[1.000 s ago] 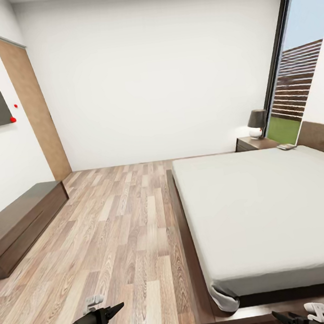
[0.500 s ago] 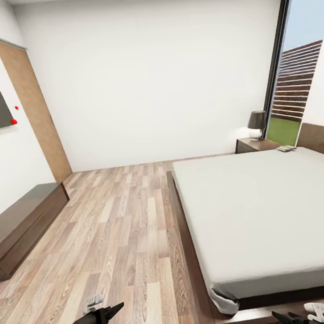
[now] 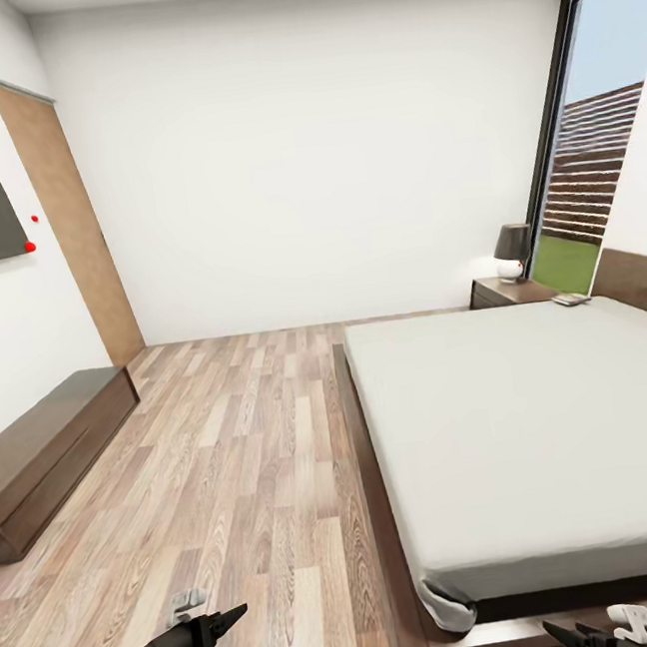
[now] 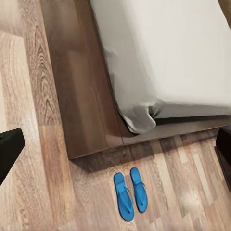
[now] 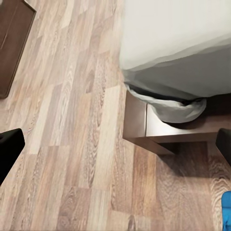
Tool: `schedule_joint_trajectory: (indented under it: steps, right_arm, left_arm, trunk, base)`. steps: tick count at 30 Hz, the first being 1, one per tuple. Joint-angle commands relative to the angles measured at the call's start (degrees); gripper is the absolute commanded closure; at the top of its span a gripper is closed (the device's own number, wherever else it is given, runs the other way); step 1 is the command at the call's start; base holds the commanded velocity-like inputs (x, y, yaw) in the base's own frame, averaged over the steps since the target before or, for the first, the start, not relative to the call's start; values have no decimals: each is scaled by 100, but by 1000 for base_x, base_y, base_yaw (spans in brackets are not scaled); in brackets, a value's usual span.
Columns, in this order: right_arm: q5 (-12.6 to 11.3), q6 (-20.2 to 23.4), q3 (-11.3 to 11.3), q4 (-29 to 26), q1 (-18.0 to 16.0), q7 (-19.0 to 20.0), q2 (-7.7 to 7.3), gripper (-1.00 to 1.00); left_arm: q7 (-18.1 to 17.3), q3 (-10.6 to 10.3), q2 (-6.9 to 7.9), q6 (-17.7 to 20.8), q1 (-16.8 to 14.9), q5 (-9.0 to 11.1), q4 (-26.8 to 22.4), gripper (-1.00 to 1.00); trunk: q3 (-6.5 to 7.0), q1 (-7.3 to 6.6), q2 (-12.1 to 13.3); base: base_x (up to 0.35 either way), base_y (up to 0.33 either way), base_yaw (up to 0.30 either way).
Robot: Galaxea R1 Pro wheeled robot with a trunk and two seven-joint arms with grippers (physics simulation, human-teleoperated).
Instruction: In the bedroom, move the book from the bed onto either nightstand, and place the two sandals side by side next to the bed.
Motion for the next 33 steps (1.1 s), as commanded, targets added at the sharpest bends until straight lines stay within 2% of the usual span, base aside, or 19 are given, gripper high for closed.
schedule_joint_trajectory:
  steps: [1, 33]
  right_arm:
    - [29, -40, -17, 7, -5, 13, -1, -100]
    - [29, -40, -14, 7, -5, 14, -1, -100]
  left_arm:
    - [-21, 6, 1, 60, -3, 35, 1, -100]
    - [-13, -3, -8, 56, -3, 35, 1, -100]
  trunk:
    - [12, -23, 38]
    - [587, -725, 1321]
  base:
    - [0, 0, 0]
    - [0, 0, 0]
